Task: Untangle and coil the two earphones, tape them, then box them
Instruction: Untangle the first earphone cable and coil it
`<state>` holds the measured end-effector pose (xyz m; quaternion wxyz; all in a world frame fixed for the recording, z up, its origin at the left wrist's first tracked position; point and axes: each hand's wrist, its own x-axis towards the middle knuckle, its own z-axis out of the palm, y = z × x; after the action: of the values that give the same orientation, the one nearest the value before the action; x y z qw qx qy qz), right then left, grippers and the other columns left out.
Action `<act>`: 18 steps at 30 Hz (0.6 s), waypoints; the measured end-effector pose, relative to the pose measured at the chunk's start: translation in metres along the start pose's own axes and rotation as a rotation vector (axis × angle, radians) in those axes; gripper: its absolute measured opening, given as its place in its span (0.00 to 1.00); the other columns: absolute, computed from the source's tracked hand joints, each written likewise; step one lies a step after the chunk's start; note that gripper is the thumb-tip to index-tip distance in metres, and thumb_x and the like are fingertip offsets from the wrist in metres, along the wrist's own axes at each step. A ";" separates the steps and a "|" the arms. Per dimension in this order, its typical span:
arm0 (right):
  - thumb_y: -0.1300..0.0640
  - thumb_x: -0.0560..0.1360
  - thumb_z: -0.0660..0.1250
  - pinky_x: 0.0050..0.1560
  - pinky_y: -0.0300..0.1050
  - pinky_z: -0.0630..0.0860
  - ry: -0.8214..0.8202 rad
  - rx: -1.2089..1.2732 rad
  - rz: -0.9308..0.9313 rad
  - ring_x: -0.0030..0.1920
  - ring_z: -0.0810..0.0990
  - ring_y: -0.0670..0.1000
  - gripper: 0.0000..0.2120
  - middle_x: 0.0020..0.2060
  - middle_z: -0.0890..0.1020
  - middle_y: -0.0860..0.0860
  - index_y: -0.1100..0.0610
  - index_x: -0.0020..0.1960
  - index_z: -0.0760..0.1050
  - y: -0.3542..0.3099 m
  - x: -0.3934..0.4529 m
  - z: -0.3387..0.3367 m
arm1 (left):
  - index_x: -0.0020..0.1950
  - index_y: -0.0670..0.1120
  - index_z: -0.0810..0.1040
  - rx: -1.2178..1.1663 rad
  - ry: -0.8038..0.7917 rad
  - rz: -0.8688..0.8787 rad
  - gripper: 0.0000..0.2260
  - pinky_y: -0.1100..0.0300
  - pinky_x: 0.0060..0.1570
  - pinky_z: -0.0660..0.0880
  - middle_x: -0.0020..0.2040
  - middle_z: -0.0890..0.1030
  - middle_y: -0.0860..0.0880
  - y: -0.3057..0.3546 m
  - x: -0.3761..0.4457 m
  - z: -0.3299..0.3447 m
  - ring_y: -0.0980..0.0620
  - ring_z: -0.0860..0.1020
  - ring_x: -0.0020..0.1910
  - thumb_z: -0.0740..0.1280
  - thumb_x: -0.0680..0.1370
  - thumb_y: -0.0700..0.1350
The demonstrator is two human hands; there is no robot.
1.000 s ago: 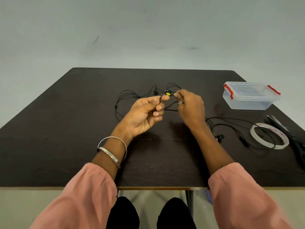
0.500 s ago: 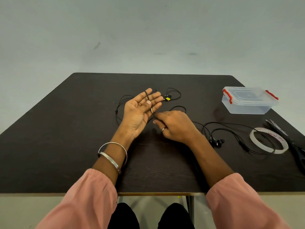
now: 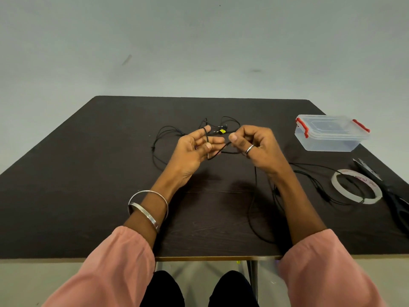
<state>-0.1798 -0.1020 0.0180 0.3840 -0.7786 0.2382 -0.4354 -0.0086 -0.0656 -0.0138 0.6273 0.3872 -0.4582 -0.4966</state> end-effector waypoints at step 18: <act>0.64 0.74 0.69 0.29 0.27 0.66 0.292 0.043 0.009 0.25 0.74 0.39 0.03 0.23 0.77 0.39 0.63 0.42 0.79 0.004 0.006 -0.004 | 0.69 0.39 0.69 0.143 -0.456 -0.102 0.21 0.55 0.48 0.81 0.49 0.84 0.42 0.005 -0.015 0.007 0.43 0.83 0.49 0.63 0.76 0.29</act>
<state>-0.1808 -0.1101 0.0192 0.3637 -0.6976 0.2856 -0.5473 -0.0149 -0.0503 -0.0102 0.4528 0.3311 -0.6020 -0.5683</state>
